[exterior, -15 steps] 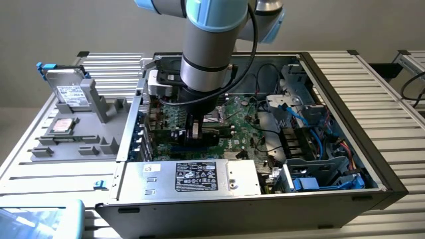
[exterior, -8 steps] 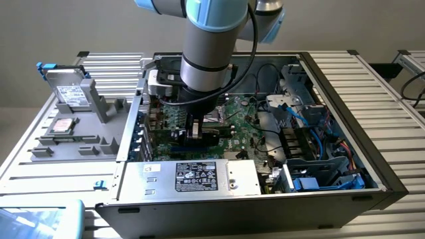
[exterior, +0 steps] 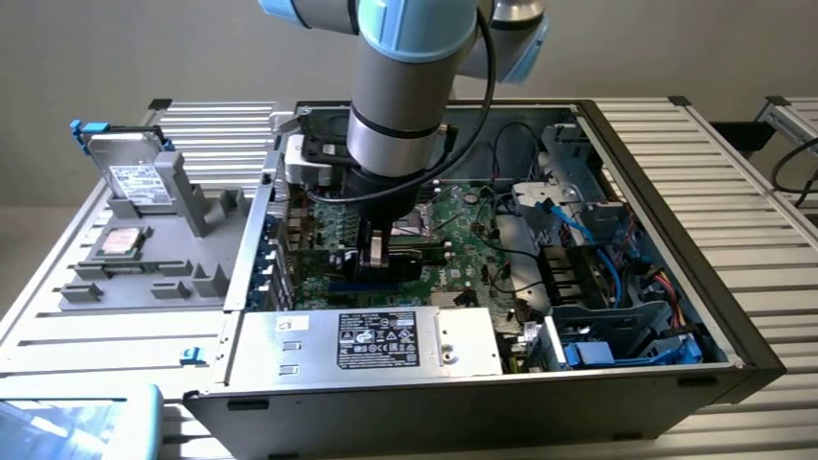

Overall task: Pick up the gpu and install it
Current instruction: 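Insert the gpu into the slot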

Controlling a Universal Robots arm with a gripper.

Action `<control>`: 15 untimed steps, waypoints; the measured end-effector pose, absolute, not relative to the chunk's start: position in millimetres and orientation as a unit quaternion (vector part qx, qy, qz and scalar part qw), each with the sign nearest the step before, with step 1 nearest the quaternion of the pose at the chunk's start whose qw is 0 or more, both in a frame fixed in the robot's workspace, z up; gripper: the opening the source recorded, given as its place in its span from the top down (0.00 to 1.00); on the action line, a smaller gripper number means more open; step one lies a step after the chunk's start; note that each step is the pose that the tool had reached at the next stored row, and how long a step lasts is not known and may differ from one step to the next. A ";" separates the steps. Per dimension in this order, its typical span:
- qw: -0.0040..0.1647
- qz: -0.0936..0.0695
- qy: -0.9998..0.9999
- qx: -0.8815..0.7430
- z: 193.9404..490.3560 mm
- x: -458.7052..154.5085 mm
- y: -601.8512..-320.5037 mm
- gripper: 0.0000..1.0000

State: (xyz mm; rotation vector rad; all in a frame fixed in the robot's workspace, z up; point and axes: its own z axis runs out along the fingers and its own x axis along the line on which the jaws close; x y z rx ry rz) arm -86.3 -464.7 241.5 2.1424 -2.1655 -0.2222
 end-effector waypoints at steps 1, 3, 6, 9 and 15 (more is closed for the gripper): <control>0.044 -0.073 -0.708 0.701 241.2 -86.4 -464.4 0.71; 0.044 -0.073 -0.708 0.701 240.7 -86.6 -464.3 0.71; 0.044 -0.073 -0.708 0.701 240.5 -86.7 -464.3 0.71; 0.043 -0.073 -0.708 0.701 240.3 -86.9 -464.9 0.71; 0.044 -0.073 -0.708 0.701 240.1 -87.7 -465.8 0.71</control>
